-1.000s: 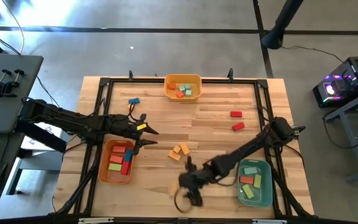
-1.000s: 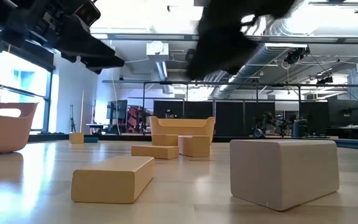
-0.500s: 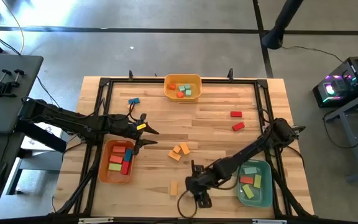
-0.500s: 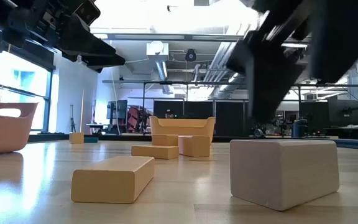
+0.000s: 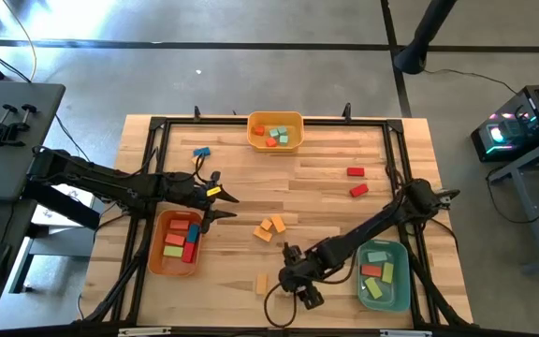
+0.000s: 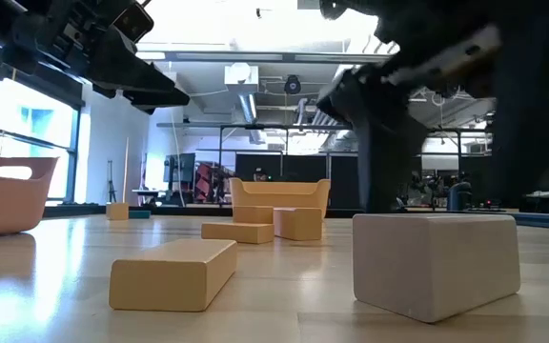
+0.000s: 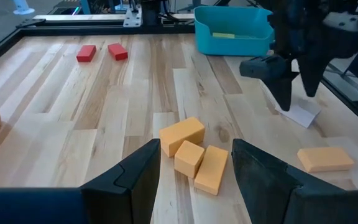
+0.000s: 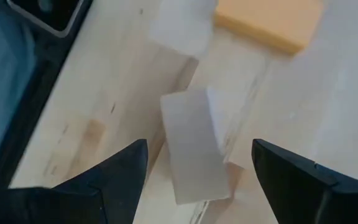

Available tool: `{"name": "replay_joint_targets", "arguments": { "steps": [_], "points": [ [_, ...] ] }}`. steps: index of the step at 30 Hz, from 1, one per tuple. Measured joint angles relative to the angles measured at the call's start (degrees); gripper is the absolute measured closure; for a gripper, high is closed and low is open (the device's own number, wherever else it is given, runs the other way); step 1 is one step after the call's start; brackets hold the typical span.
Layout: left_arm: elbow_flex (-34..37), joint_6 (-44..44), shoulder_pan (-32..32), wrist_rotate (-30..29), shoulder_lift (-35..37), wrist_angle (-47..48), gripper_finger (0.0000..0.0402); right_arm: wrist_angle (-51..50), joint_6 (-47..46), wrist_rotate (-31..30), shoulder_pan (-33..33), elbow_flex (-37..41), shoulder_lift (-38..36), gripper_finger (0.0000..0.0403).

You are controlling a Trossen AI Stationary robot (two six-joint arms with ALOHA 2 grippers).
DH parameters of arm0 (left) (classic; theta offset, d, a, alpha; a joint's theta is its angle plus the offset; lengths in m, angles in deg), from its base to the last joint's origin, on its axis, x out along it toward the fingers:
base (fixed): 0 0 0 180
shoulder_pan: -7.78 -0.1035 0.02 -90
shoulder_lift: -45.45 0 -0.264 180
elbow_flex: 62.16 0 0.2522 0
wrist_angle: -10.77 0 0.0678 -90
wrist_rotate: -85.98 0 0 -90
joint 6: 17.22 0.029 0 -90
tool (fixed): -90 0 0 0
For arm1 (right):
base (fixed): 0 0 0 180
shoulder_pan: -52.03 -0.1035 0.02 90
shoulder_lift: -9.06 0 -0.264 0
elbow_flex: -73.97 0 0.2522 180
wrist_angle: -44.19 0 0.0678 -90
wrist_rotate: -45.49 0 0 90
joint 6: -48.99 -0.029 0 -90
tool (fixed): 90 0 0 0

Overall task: Sort blocks by size
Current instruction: Put the thick brown block into the orange bin

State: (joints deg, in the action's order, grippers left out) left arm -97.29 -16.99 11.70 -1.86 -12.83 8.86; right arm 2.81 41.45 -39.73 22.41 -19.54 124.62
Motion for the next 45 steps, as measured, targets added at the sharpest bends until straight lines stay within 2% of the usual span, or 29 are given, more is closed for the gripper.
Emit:
{"name": "replay_joint_targets", "arguments": {
  "steps": [3,7,12,15,19,22,25,28,30,33,37,40,42,45],
  "points": [
    [0.0,0.0,0.0,0.0,0.0,0.0,0.0216,-0.1,0.4,-2.3,-1.2,0.0,1.5,0.012],
    [0.0,0.0,0.0,0.0,0.0,0.0,0.0216,0.0,-4.6,-8.0,-2.6,0.0,2.8,0.0143],
    [0.0,0.9,0.1,0.0,0.0,0.0,0.0216,0.3,-11.6,-11.0,-4.4,-0.1,4.4,0.0223],
    [0.0,0.9,0.1,0.0,0.0,0.0,0.0216,0.7,-17.6,-15.2,-5.7,-0.2,4.8,0.0277],
    [0.0,1.8,0.4,0.0,0.0,-0.7,0.0216,1.1,-26.8,-24.7,-7.8,-0.1,5.1,0.0276],
    [0.0,3.6,1.0,0.0,0.0,-1.9,0.0216,3.0,-32.4,-37.7,-9.1,0.6,5.4,0.0276],
    [0.0,8.4,2.7,0.2,-0.1,-3.6,0.0216,14.3,-35.0,-50.9,-9.8,4.8,5.2,0.0276],
    [0.0,10.4,4.1,0.3,-1.5,-8.0,0.0216,29.6,-34.7,-56.5,-9.5,10.5,5.3,0.0276],
    [-0.1,10.5,5.1,0.3,-3.2,-12.3,0.0216,43.0,-31.0,-59.3,-8.5,13.8,5.3,0.0276],
    [-0.1,10.5,6.3,0.3,-7.2,-18.3,0.0216,62.6,-16.8,-62.5,-6.5,16.8,5.3,0.0276],
    [0.0,10.3,7.5,0.3,-15.0,-28.2,0.0216,81.9,3.0,-60.5,-4.1,17.6,5.2,0.0276],
    [0.0,8.6,8.1,0.3,-21.3,-37.5,0.0216,88.8,10.4,-56.4,-2.0,17.2,5.1,0.0276],
    [0.0,6.8,8.3,0.5,-25.1,-43.0,0.0216,90.7,14.1,-56.5,-1.2,16.4,5.1,0.0276],
    [0.0,4.1,8.3,4.7,-29.9,-50.2,0.0216,93.4,18.9,-58.3,-0.8,15.1,5.1,0.0276]
  ]
}}
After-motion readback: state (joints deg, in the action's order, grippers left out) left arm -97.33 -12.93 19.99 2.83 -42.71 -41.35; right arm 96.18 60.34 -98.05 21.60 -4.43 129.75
